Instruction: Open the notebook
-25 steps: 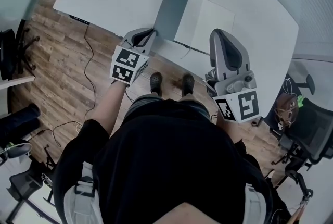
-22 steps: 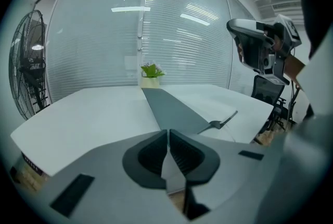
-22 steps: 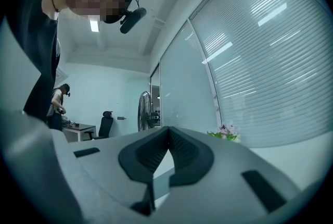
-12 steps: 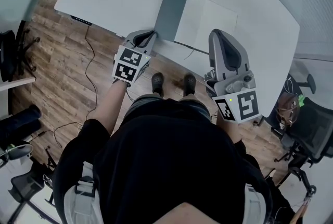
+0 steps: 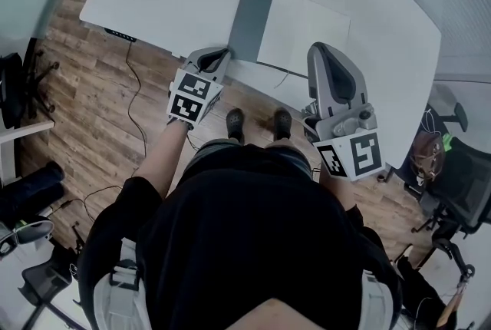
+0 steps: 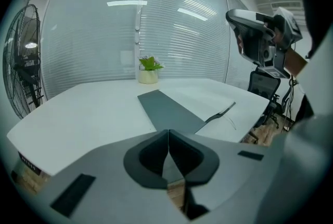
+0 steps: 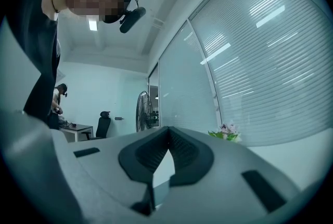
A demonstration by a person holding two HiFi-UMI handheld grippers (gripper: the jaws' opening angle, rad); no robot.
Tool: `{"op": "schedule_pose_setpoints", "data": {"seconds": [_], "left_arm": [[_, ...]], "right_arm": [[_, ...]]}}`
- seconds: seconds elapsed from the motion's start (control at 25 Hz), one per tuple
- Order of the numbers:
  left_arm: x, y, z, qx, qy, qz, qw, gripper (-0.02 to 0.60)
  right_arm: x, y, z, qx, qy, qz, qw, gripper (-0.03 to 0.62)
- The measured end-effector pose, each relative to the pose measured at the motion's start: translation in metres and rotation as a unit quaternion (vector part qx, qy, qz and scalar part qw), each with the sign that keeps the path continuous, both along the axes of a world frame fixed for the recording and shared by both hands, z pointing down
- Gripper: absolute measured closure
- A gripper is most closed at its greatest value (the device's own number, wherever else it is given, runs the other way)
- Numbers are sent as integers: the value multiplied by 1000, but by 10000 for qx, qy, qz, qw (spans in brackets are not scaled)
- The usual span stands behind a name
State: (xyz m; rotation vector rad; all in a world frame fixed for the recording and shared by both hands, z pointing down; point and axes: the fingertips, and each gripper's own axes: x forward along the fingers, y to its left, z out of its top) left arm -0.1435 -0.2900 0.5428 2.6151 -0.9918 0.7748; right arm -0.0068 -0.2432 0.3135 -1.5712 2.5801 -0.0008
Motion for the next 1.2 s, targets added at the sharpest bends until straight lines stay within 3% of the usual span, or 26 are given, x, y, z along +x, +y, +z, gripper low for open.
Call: {"op": "schedule_pose_setpoints", "data": {"seconds": [0.68, 1.2], "left_arm": [[11, -5, -49, 507, 437, 198, 9976, 565], [39, 4, -137, 1248, 1208, 548, 9833, 566]], "right_arm": [[-3, 5, -2, 90, 22, 164, 9998, 589], [4, 13, -13, 266, 37, 349, 9990, 589]]}}
